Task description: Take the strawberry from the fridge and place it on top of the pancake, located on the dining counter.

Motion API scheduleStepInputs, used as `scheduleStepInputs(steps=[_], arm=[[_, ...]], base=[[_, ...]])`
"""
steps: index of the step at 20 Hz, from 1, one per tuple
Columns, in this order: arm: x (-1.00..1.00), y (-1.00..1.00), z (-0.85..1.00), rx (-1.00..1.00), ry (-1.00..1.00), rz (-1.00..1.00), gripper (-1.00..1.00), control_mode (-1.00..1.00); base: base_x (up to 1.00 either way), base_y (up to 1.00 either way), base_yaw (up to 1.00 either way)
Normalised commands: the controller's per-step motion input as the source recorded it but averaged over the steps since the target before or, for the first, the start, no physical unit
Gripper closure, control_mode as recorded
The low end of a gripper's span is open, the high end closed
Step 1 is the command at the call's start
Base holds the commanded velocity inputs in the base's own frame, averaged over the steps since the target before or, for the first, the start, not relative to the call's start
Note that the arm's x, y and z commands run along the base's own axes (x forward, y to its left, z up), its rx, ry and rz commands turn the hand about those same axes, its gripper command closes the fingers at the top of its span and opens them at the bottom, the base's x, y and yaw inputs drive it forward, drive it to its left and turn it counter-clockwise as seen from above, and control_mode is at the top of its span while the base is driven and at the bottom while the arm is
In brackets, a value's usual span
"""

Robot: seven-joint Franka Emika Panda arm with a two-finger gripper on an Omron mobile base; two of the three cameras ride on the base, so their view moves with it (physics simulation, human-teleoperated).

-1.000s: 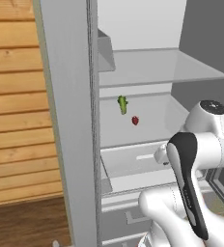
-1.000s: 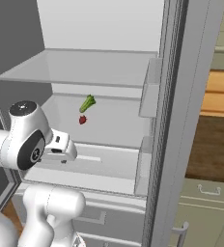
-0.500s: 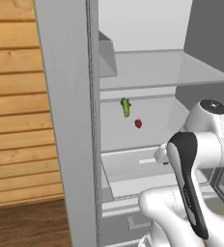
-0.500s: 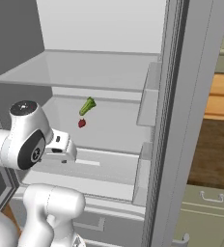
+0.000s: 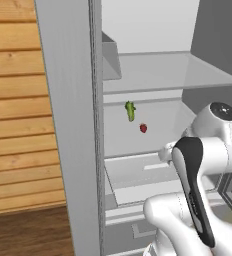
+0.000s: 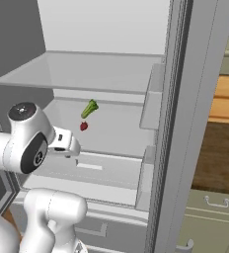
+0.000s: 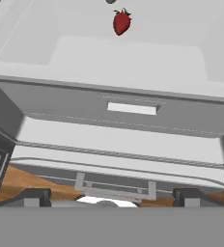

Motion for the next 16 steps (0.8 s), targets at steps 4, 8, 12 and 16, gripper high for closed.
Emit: scheduleStepInputs(steps=[4,8,12,16], arm=[[0.66,0.0,0.08,0.0,-0.17,-0.01,-1.0,-1.0],[0.67,0.02,0.0,0.0,-0.03,-0.12,-1.0,-1.0],[0.52,0.23,0.0,0.0,-0.02,-0.2,-1.0,-1.0],[0.35,0.07,0.0,0.0,-0.04,-0.08,-1.0,-1.0]], base=[[0.0,0.0,0.0],[0.0,0.0,0.0],[0.0,0.0,0.0],[0.0,0.0,0.0]])
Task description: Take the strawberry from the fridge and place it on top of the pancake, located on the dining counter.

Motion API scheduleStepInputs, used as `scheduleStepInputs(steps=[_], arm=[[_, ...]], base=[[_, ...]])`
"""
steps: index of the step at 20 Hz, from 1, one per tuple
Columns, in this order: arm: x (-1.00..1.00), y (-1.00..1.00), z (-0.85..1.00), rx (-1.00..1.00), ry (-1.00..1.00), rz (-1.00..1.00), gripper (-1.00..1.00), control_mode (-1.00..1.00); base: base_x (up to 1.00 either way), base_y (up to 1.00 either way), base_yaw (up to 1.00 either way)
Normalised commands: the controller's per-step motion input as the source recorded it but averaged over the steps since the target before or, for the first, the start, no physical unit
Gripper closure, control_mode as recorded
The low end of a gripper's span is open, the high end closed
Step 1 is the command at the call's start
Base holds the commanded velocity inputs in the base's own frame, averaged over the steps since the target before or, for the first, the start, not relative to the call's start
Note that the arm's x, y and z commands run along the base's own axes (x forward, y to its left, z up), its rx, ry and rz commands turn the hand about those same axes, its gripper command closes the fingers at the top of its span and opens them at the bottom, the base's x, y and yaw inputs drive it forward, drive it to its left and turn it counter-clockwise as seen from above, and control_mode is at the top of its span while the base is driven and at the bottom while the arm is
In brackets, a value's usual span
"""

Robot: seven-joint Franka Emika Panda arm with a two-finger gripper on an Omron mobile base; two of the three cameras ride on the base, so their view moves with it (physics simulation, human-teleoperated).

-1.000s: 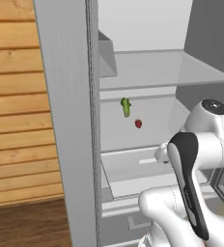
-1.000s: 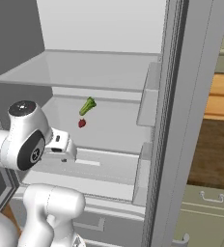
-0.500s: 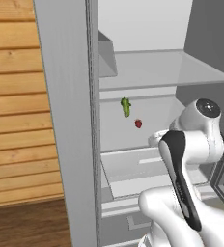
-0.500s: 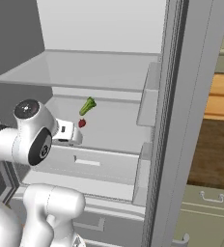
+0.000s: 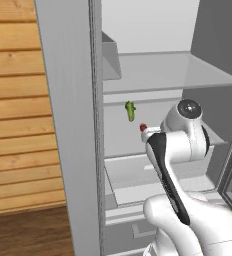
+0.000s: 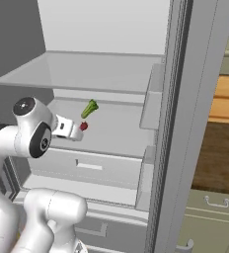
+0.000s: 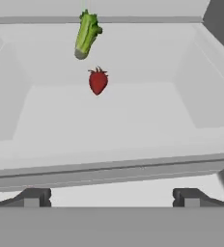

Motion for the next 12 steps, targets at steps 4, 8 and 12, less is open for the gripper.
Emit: scheduleStepInputs(steps=[4,8,12], arm=[[0.78,0.0,0.0,0.0,0.0,0.0,-1.0,-1.0],[0.79,0.0,-0.04,0.0,0.02,0.0,-1.0,-1.0],[0.85,0.0,-0.03,0.0,0.11,0.0,-1.0,-1.0]], base=[[0.0,0.0,0.0],[0.0,0.0,0.0],[0.0,0.0,0.0]])
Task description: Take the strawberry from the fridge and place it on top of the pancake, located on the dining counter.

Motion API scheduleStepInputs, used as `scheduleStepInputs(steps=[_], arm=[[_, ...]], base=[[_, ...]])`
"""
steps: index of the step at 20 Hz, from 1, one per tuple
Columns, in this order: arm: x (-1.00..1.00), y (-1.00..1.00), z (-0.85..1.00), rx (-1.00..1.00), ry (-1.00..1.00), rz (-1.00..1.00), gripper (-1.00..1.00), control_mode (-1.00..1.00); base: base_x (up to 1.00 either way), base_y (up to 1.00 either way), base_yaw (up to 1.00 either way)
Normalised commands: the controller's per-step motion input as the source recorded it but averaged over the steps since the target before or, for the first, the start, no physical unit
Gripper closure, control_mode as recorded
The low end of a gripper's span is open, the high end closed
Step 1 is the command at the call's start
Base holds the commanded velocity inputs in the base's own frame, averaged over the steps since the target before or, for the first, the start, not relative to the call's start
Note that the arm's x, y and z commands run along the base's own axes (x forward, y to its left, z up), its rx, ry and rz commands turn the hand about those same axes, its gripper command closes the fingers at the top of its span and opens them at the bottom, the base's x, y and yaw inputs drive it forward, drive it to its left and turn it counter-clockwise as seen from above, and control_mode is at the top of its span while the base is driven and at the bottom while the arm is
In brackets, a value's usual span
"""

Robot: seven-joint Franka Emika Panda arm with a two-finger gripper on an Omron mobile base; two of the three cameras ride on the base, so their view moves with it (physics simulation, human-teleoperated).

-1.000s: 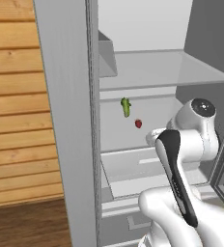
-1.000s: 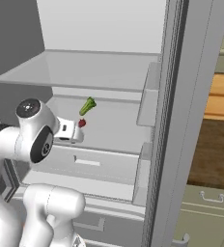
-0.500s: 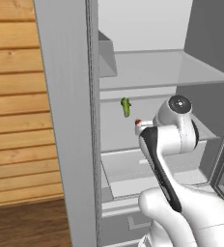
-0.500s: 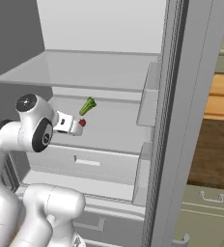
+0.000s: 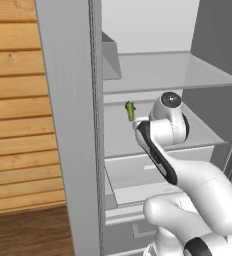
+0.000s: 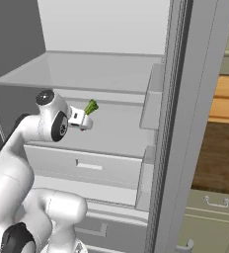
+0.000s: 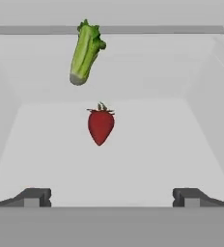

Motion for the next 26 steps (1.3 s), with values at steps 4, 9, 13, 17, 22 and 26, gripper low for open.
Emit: scheduleStepInputs(steps=[4,9,13,17,22,26], arm=[[0.7,0.0,-0.25,0.0,0.07,0.01,-1.0,-1.0],[0.45,0.0,-0.34,0.0,0.0,0.02,-1.0,-1.0],[0.38,0.0,-0.21,0.0,0.0,0.01,-1.0,-1.0],[0.4,0.0,-0.01,0.0,0.0,0.0,-1.0,-1.0],[0.45,0.0,0.0,0.0,0.02,0.0,-1.0,-1.0],[0.25,0.0,-0.07,0.0,0.07,0.0,-1.0,-1.0]], base=[[0.0,0.0,0.0],[0.0,0.0,0.0],[0.0,0.0,0.0],[0.0,0.0,0.0],[0.0,0.0,0.0],[0.0,0.0,0.0]])
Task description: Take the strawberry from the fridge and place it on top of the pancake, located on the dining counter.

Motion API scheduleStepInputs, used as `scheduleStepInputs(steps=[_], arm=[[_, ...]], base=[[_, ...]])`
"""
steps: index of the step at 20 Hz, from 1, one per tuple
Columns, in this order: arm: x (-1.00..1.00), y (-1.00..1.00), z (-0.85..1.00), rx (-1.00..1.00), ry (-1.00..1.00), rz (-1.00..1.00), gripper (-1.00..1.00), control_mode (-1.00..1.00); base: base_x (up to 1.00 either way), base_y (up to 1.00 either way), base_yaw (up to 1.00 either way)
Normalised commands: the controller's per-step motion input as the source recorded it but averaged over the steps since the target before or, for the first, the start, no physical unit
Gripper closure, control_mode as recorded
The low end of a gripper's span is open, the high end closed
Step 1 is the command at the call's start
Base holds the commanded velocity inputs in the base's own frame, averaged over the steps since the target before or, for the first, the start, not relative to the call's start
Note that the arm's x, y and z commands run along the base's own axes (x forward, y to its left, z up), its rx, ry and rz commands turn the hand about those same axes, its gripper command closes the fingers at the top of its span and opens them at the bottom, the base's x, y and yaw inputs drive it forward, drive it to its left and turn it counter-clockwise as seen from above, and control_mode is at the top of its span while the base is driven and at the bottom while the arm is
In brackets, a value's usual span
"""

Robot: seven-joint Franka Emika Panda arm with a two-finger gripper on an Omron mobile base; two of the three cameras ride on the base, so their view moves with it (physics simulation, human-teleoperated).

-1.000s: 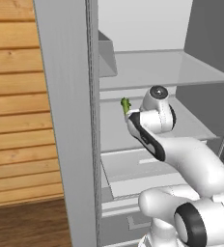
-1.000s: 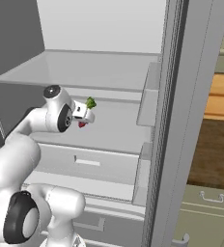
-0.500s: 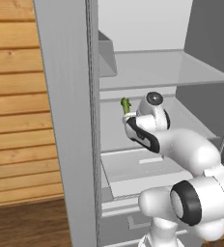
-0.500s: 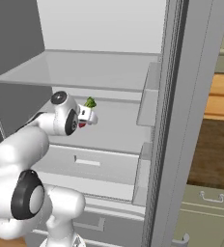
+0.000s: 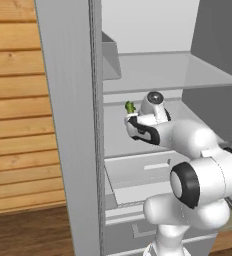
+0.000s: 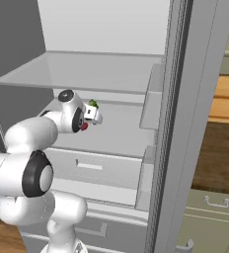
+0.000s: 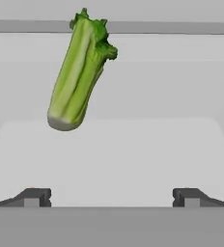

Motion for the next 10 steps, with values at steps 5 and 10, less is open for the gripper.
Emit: scheduleStepInputs(steps=[5,10], arm=[[0.0,0.03,-0.28,0.0,0.07,0.0,-1.0,-1.0],[0.0,0.0,-0.36,0.0,0.04,0.0,-1.0,-1.0]], base=[[0.0,0.0,0.0],[0.0,0.0,0.0]])
